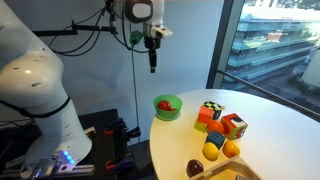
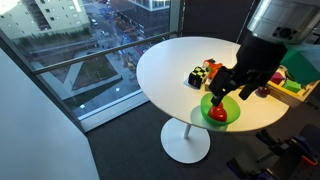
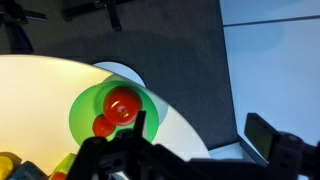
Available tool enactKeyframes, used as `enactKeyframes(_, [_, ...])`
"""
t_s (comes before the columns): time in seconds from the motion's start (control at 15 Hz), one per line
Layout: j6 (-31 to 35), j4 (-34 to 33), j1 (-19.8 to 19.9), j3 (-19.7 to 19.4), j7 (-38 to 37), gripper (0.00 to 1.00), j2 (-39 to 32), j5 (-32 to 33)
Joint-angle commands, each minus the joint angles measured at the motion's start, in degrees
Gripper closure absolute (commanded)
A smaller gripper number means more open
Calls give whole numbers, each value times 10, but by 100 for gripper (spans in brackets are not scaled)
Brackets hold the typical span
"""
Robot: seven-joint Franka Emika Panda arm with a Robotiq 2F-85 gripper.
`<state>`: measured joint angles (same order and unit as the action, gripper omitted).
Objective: Put the orange block in the crate
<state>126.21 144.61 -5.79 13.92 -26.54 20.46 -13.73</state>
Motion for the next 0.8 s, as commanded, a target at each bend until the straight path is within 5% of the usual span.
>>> enactKeyframes(0.0, [14, -14, 12, -7, -14, 0, -23, 29])
enactKeyframes(0.73, [47, -69, 56, -47, -10, 0, -117, 138])
